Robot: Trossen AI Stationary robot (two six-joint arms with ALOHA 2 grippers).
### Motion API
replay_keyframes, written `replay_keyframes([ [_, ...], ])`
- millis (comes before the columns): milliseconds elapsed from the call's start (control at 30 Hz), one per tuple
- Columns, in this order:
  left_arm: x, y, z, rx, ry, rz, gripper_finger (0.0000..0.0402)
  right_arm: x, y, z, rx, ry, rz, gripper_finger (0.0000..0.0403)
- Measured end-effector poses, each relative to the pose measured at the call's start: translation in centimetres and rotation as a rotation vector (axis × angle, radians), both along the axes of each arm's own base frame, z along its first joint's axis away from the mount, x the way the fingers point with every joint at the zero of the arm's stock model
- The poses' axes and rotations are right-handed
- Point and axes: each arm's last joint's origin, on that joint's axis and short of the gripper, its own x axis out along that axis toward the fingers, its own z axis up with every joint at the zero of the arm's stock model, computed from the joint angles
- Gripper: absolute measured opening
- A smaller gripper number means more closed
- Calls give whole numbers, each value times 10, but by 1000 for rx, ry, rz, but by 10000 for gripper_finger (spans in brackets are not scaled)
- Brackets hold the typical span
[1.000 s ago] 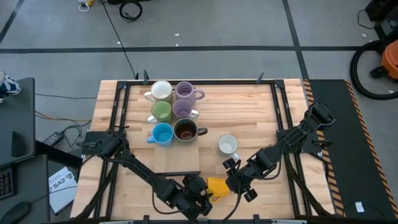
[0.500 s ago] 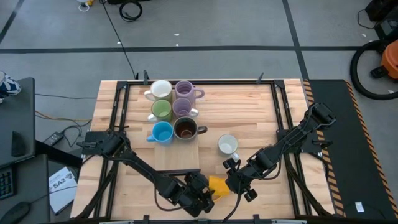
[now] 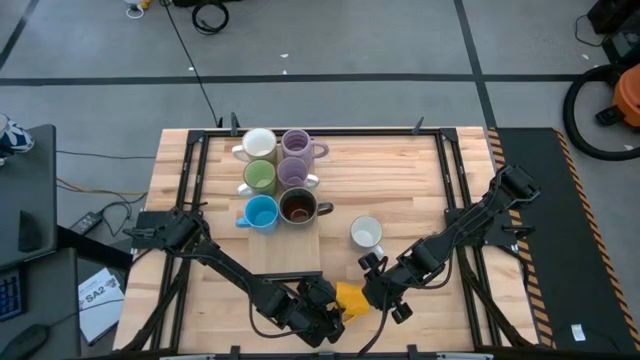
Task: Place coffee mugs
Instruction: Put the yellow mug on the shelf
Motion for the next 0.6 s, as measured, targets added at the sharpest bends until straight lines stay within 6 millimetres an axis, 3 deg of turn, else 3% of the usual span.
replay_keyframes([
  [333,0,0,0,1,1,-2,185,-7,-3,-22,-46,34,-2,181],
  [600,0,0,0,0,0,-2,185,-9,-5,-38,-26,-46,-20,181],
])
